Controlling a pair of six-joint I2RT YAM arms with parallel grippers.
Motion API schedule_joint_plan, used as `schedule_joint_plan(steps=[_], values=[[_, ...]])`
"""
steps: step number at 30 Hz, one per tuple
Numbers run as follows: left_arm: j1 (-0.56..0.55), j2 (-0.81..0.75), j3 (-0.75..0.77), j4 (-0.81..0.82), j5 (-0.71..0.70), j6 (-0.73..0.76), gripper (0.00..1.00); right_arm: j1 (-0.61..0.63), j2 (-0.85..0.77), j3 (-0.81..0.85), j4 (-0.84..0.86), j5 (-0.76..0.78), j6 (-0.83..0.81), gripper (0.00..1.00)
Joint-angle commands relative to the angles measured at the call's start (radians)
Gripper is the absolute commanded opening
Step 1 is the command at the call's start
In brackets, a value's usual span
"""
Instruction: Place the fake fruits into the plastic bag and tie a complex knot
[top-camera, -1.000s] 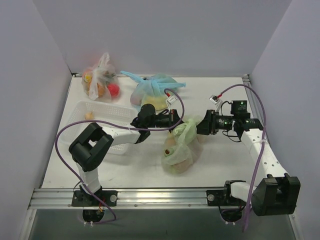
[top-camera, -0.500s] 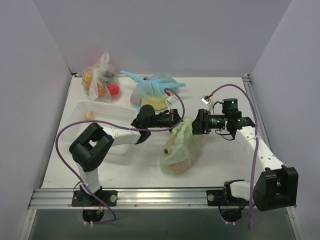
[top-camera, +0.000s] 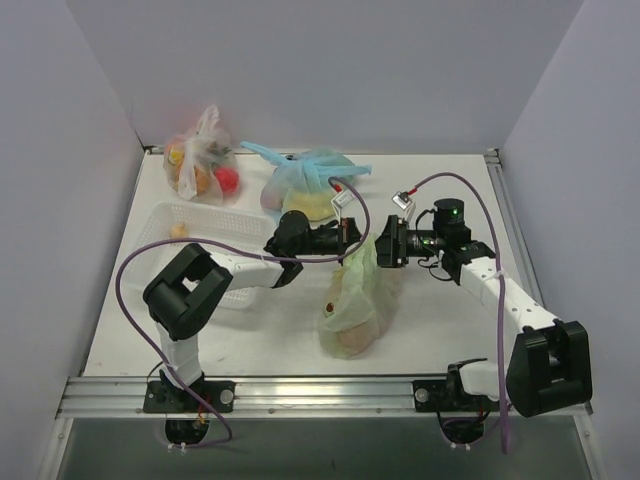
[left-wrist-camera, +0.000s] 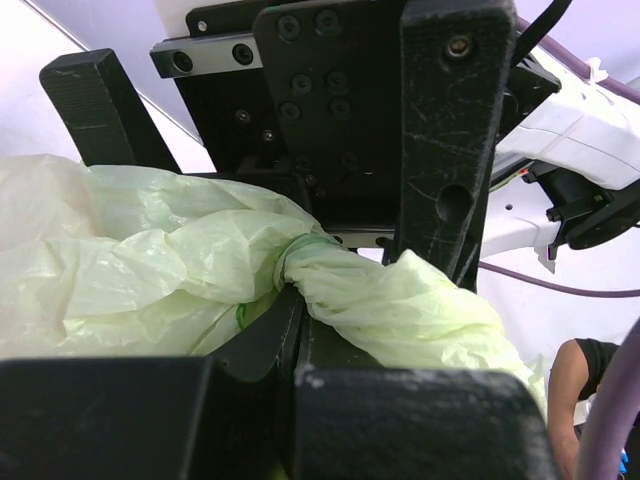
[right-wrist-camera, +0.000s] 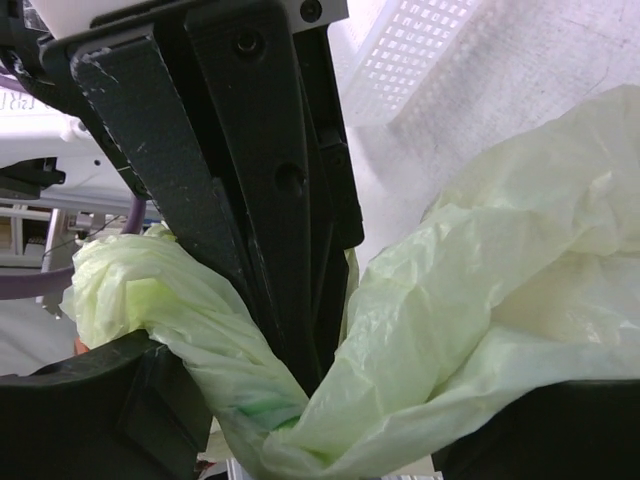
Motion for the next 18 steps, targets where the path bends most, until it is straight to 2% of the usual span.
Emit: schedule_joint_plan(steps=[1,3,9,18], values=[[-0.024,-0.007,0.073,0.161,0.052,-0.037,0.0,0.018,0.041,0.023,0.149,0.018,0.045,0.66],[-0.016,-0.024,0.041,0.157,0.063,-0.037,0.0,0.001,0.042,0.055,0.073,0.001,-0.021,0.62],[0.002,-0.088,-0.058,0.156,0.1,-0.024,0.0,-0.047,0.024,0.132,-0.166,-0.016,-0.17,0.66],[-0.004,-0.138,-0.102,0.172,0.166,-0.011,0.0,-0.044,0.023,0.134,-0.187,0.015,-0.19,0.7]])
